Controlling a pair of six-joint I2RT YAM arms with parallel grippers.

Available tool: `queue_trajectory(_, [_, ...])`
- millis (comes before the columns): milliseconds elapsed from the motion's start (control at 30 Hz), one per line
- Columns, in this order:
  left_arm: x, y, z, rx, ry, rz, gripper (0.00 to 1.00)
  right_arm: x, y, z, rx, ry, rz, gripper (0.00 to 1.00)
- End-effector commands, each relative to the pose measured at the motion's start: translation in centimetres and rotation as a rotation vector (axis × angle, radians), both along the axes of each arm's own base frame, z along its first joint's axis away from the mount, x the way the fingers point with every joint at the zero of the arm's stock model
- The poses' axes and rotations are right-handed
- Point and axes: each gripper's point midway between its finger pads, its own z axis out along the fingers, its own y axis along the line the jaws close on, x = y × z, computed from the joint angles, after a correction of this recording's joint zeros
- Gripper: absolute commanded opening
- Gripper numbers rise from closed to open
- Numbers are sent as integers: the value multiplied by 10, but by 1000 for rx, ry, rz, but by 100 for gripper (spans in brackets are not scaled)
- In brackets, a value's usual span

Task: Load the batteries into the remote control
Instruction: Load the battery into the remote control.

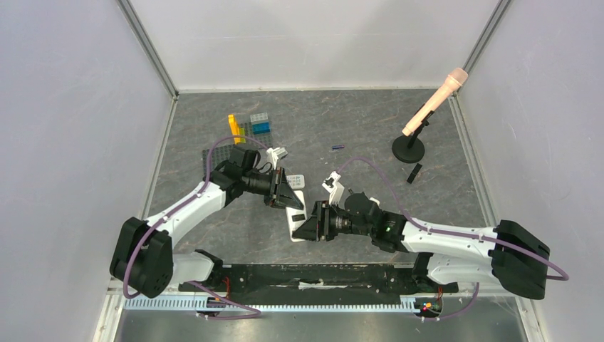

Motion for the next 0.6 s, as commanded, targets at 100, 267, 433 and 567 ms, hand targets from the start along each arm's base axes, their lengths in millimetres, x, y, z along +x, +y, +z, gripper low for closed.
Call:
queue_trajectory(100, [-5, -11, 56, -201, 16, -20, 2, -4, 6, 51, 222, -108, 35, 45])
queue_trajectory(267, [-5, -13, 72, -252, 32, -16, 2, -3, 4, 69, 277, -158, 34, 44])
queue_trajectory(433, [-3, -15, 88, -306, 36, -13, 2, -4, 1, 81, 320, -189, 31, 44])
queue_trajectory(567, [-3, -16, 93, -321, 45, -13, 2, -5, -3, 87, 348, -200, 20, 39])
